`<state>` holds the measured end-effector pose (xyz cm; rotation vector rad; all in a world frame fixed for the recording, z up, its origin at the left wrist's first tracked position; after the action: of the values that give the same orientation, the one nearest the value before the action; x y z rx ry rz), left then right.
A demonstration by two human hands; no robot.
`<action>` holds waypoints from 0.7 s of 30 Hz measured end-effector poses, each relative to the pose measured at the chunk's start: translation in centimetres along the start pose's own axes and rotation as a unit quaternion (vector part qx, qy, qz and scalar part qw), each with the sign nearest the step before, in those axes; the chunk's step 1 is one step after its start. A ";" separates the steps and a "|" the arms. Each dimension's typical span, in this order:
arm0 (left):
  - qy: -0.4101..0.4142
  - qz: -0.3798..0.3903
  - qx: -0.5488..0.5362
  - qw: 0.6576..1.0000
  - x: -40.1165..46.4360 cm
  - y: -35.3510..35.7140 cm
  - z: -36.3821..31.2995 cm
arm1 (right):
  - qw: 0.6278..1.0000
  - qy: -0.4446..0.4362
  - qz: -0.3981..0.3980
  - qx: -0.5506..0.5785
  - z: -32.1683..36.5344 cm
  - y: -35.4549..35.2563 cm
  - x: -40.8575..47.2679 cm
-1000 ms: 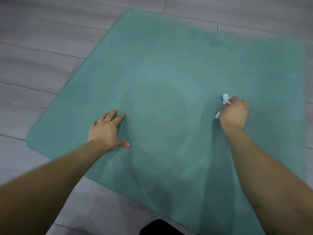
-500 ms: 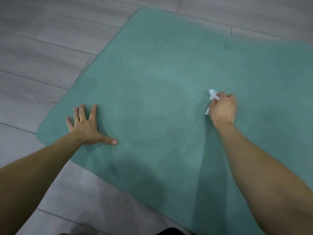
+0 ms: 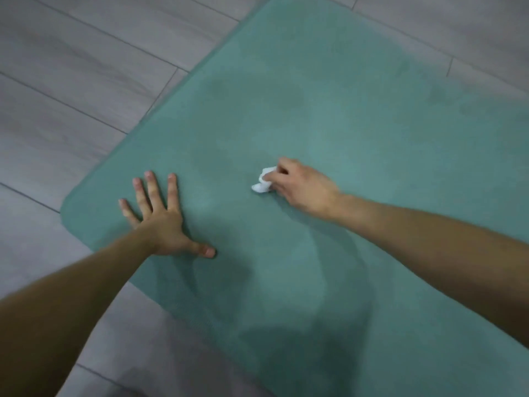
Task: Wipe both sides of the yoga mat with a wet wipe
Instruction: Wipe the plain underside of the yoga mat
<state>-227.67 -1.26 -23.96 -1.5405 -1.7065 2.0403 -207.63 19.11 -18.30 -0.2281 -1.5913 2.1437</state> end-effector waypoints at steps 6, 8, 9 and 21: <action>-0.008 0.029 -0.002 1.000 0.2 0.0 -0.2 | 0.953 0.279 -0.116 -0.034 -5.2 -1.0 1.1; -0.011 0.041 0.002 0.999 0.2 -0.2 -0.1 | 0.975 0.204 -0.084 0.033 0.7 1.3 0.7; -0.014 0.047 0.002 0.999 0.2 -0.3 0.0 | 0.987 0.134 -0.051 0.070 4.0 2.4 0.2; -0.003 0.052 -0.007 0.999 0.2 -0.3 -0.4 | 0.927 0.316 -0.199 0.013 -0.6 1.1 1.6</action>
<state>-227.64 -0.80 -23.80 -1.6634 -1.6812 2.0871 -209.07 20.08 -19.28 -0.4849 -1.1114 1.5568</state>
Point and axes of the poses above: each hand's wrist, its own x-axis towards the middle knuckle, its own y-axis out of the palm, z = x × y, the point moved 6 cm from there along x, towards the middle knuckle, and after that the axes turned 10 degrees about -z, right-handed, at the moved point
